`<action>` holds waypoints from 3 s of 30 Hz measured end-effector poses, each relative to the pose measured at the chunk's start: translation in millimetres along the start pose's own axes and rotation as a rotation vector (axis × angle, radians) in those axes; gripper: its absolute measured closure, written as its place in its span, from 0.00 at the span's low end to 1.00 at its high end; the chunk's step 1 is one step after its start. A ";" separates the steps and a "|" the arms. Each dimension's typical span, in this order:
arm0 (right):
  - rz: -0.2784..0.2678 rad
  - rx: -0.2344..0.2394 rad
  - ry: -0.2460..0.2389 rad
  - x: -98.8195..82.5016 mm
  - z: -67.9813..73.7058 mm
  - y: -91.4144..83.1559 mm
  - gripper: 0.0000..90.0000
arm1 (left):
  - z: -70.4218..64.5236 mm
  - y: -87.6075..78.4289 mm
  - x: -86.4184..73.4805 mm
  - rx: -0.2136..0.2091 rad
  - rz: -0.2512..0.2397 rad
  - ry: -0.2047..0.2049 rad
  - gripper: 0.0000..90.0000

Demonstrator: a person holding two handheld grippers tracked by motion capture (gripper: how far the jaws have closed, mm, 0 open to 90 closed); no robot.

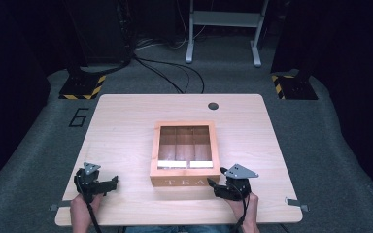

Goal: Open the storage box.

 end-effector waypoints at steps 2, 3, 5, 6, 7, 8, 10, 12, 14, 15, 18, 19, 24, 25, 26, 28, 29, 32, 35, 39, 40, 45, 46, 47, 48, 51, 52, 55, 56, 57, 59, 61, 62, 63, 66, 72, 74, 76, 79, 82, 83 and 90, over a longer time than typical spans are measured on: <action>-0.007 -0.009 -0.008 0.8 -0.2 -0.4 0.42 | 0.0 0.0 0.0 0.000 0.000 0.000 0.00; -0.008 -0.012 0.000 0.9 -0.4 -0.8 0.44 | 0.0 -0.1 -0.1 0.000 0.001 0.000 0.00; -0.009 -0.011 -0.003 0.6 -1.2 -1.7 0.45 | 0.0 0.0 0.0 0.000 0.000 0.000 0.00; -0.011 -0.011 -0.002 0.5 -1.1 -1.8 0.46 | 0.0 0.0 0.0 0.000 0.000 0.000 0.00; -0.011 -0.013 -0.004 0.5 -1.0 -1.9 0.46 | 0.0 0.0 0.0 0.000 0.000 0.000 0.00; -0.009 -0.016 -0.005 0.3 -1.0 -2.3 0.47 | 0.0 0.0 0.0 0.000 0.000 0.000 0.00; -0.009 -0.016 -0.005 -0.4 -1.3 -2.7 0.47 | 0.0 0.0 0.0 0.000 0.000 0.000 0.00; -0.009 -0.018 -0.001 -0.7 -1.3 -3.0 0.48 | 0.0 0.0 0.0 0.000 0.000 0.000 0.00; -0.010 -0.011 0.004 -1.0 -0.8 -3.2 0.48 | 0.0 0.0 0.0 0.000 0.001 0.000 0.00; -0.011 -0.012 0.006 -1.0 -0.7 -3.1 0.48 | 0.0 0.0 0.0 0.000 0.000 0.000 0.00; -0.012 -0.017 0.000 -1.2 -1.3 -3.3 0.50 | 0.0 0.0 0.0 0.000 0.000 0.000 0.00; -0.014 -0.017 -0.003 -1.3 -1.4 -3.3 0.50 | 0.0 0.0 0.0 0.000 0.000 0.000 0.00; 0.000 -0.020 -0.012 -3.5 -1.8 -4.1 0.55 | 0.0 0.0 0.0 0.000 0.000 0.000 0.00; -0.003 -0.020 -0.016 -3.9 -1.8 -4.2 0.56 | 0.0 0.0 0.1 0.000 0.000 0.000 0.00; -0.005 -0.021 -0.015 -4.2 -2.0 -4.5 0.56 | 0.0 0.0 0.0 0.000 0.000 0.000 0.00; -0.008 -0.021 -0.004 -4.4 -1.6 -4.5 0.57 | 0.1 0.0 0.1 0.000 0.000 0.000 0.00; -0.011 -0.021 -0.003 -4.4 -1.5 -4.5 0.57 | 0.0 -0.2 -0.1 -0.003 0.003 0.001 0.00; -0.017 -0.017 -0.009 -4.9 -1.9 -5.2 0.59 | 0.0 0.0 0.0 0.000 0.000 0.000 0.00; -0.035 -0.022 -0.003 -5.6 -1.7 -5.3 0.59 | 0.0 0.0 0.1 0.000 0.000 0.000 0.00; -0.044 -0.025 0.005 -5.9 -1.6 -5.8 0.60 | 0.0 0.0 0.0 0.000 0.000 0.000 0.00; -0.049 -0.025 0.007 -5.3 -1.3 -5.8 0.60 | 0.1 0.0 0.0 0.000 0.000 0.000 0.00; -0.065 -0.030 0.013 -2.9 -1.8 -6.6 0.61 | 0.0 0.0 0.1 0.000 0.000 0.000 0.00; -0.069 -0.031 0.010 -2.4 -2.1 -6.5 0.61 | 0.0 0.0 0.1 0.000 0.000 0.000 0.00; -0.070 -0.031 0.014 -2.0 -1.7 -6.4 0.61 | 0.0 0.0 0.1 0.000 0.000 0.000 0.00; -0.073 -0.029 0.011 -1.4 -1.5 -6.4 0.61 | 0.0 0.0 0.1 0.000 0.000 0.000 0.00; -0.077 -0.029 0.012 -0.7 -1.6 -6.8 0.60 | 0.0 0.0 0.0 0.000 0.000 0.000 0.00; -0.083 -0.031 -0.007 0.3 -3.0 -6.9 0.60 | 0.0 0.0 0.1 0.000 0.000 0.000 0.00; -0.092 -0.033 0.004 1.9 -2.3 -6.9 0.59 | 0.0 0.0 0.1 0.000 0.000 0.000 0.00; -0.095 -0.032 0.010 2.4 -1.9 -7.1 0.59 | 0.0 0.0 0.0 0.000 0.000 0.000 0.00; -0.097 -0.036 0.008 3.0 -2.4 -7.1 0.59 | 0.0 0.0 0.1 0.000 0.000 0.000 0.00; -0.104 -0.033 0.007 4.0 -2.3 -7.6 0.59 | 0.0 0.0 0.0 0.000 0.000 0.000 0.00; -0.106 -0.040 0.007 5.3 -3.0 -8.0 0.59 | 0.0 0.0 0.0 0.000 0.000 0.000 0.00; -0.112 -0.040 0.007 6.4 -2.8 -7.8 0.59 | 0.0 0.0 0.0 0.000 0.000 0.000 0.00; -0.113 -0.039 0.008 6.9 -2.9 -8.0 0.59 | 0.0 0.0 0.0 0.000 0.000 0.001 0.00; -0.113 -0.058 0.003 9.8 -2.8 -6.8 0.58 | 0.1 0.0 0.1 0.000 0.000 0.000 0.00; -0.133 -0.068 0.003 14.7 -4.1 -2.4 0.56 | 0.0 0.0 0.0 0.000 0.000 0.000 0.00; -0.145 -0.071 0.003 16.7 -4.9 -0.9 0.56 | 0.0 0.0 0.0 0.000 0.000 0.000 0.00; -0.149 -0.071 0.000 18.1 -5.5 0.0 0.56 | 0.0 0.0 0.1 0.000 0.000 0.000 0.00; -0.149 -0.084 0.003 20.2 -7.2 1.4 0.55 | 0.0 0.0 0.1 0.000 0.000 0.000 0.00; -0.145 -0.093 0.009 21.7 -9.5 3.2 0.55 | 0.0 0.0 0.1 0.000 0.000 0.000 0.00; -0.145 -0.091 0.011 22.0 -9.8 3.3 0.55 | 0.0 0.0 0.0 0.000 0.000 0.000 0.00; -0.161 -0.122 0.032 27.2 -14.7 6.0 0.50 | 0.0 0.0 0.1 0.000 0.000 0.000 0.00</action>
Point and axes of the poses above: each handheld gripper's, and its own axes: y roughly forward along the jaws, x roughly out of its top, z roughly to its left, the point moved 7 cm from there along y, roughly forward along the jaws, and after that the axes turned 2 degrees about z, right-handed, at the moved point
